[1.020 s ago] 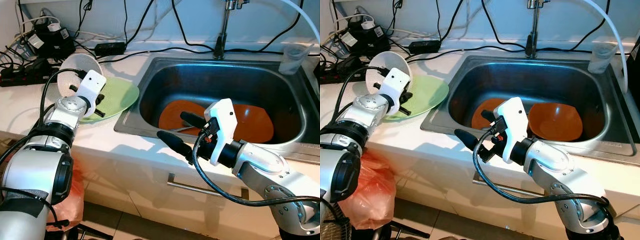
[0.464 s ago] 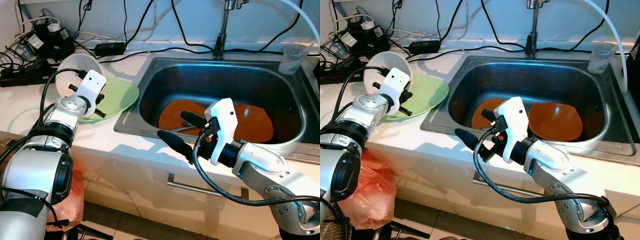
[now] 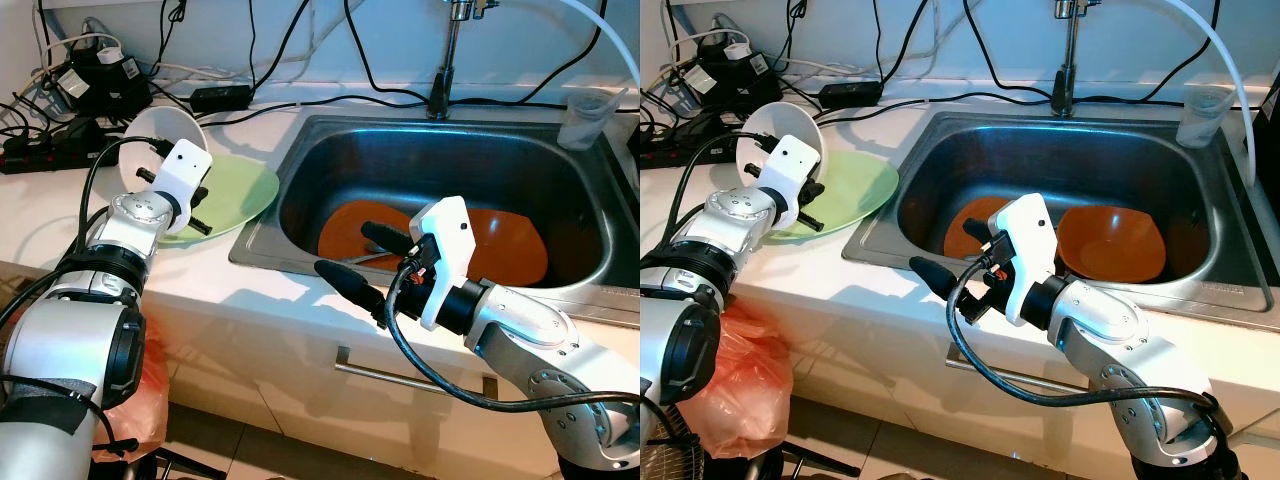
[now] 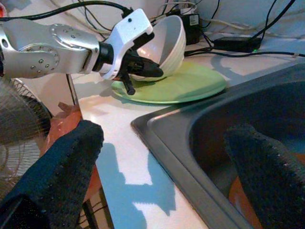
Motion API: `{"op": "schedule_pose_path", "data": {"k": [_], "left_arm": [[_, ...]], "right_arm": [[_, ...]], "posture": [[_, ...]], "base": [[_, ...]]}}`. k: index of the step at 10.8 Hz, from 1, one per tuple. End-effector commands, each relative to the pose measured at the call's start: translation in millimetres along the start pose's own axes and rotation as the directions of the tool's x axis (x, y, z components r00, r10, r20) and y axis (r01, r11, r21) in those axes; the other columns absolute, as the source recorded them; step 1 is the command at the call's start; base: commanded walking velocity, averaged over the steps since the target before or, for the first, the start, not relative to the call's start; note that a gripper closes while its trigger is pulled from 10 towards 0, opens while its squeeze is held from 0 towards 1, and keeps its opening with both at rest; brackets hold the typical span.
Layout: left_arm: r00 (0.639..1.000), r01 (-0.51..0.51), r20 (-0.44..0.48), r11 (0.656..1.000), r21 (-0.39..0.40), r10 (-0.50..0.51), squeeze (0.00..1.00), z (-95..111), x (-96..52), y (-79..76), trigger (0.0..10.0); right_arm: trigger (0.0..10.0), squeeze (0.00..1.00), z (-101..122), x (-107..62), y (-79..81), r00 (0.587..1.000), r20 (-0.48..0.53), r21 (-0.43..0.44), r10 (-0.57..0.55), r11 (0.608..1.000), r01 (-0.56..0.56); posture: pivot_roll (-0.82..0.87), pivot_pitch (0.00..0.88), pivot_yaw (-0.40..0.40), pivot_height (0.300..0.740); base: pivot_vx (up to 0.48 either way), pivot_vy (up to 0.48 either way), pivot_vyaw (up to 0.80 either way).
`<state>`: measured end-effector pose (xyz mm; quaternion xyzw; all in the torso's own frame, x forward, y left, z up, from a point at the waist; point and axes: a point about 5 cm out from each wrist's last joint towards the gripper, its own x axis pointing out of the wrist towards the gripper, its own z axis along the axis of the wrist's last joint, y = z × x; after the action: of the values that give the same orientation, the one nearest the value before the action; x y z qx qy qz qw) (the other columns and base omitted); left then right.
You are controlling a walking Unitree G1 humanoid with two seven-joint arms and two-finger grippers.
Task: Kitchen organization
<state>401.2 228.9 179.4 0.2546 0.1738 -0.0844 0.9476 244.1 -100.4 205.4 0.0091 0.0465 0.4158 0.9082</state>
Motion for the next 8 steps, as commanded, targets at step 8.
{"op": "schedule_pose_path", "data": {"k": [8], "left_arm": [[0.914, -0.047, 0.405, 0.997, 0.069, 0.015, 0.00, 89, -0.1, -23.9, 0.0]], "right_arm": [[10.0, 0.00, 8, 2.1, -3.8, 0.999, 0.043, -0.021, -0.012, 1.000, 0.013]], "posture": [[-0.15, 0.000, 0.144, 0.740]], "base": [[0.000, 0.000, 0.00]]}}
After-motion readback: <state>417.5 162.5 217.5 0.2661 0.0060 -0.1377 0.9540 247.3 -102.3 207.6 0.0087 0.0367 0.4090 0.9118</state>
